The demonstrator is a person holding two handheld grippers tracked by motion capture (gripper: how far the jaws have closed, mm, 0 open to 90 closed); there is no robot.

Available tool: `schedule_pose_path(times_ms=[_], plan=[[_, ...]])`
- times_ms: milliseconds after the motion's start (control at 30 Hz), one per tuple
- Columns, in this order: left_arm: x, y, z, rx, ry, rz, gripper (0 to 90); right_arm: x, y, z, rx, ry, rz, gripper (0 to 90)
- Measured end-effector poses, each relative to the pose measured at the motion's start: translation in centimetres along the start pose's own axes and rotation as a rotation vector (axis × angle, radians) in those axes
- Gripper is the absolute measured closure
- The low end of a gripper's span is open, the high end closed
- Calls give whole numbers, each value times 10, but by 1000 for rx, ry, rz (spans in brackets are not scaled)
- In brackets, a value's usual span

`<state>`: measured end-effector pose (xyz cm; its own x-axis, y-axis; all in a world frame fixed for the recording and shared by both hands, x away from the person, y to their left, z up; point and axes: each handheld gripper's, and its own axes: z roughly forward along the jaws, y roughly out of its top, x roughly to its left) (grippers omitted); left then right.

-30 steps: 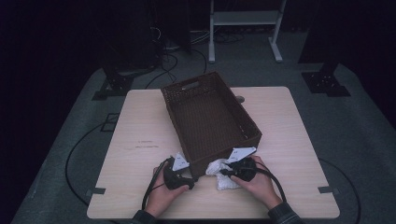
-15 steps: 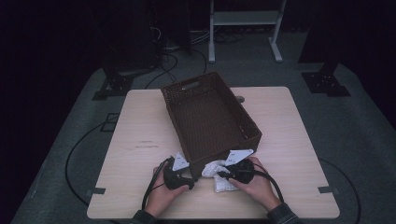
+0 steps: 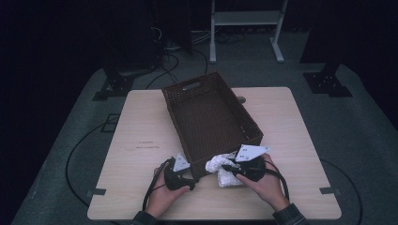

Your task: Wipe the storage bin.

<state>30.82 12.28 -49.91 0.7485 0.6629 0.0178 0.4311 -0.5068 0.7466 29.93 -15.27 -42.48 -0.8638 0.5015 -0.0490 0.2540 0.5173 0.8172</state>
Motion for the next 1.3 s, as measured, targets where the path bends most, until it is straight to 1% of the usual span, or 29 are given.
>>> schedule_pose_path(times_ms=[200,400,500,700,800,833,933,1100,1200,1300], plan=[[0,0,0,7,-1,5,252,3,8,-9,-42,-1,-12,763],[0,0,0,4,-1,3,252,7,12,-4,-31,14,-16,763],[0,0,0,3,-1,1,252,7,10,2,-16,21,-19,763],[0,0,0,2,0,1,252,10,4,18,35,35,-19,763],[0,0,0,4,0,4,252,12,0,26,63,39,-26,763],[0,0,0,3,0,4,252,12,-1,29,72,40,-36,763],[0,0,0,1,0,1,252,14,-3,36,93,38,-40,763],[0,0,0,-2,0,-3,252,14,-6,44,113,47,-33,764],[0,0,0,-1,0,-1,252,14,-8,47,122,52,-37,764],[0,0,0,-2,1,0,252,14,-10,53,141,58,-36,764]])
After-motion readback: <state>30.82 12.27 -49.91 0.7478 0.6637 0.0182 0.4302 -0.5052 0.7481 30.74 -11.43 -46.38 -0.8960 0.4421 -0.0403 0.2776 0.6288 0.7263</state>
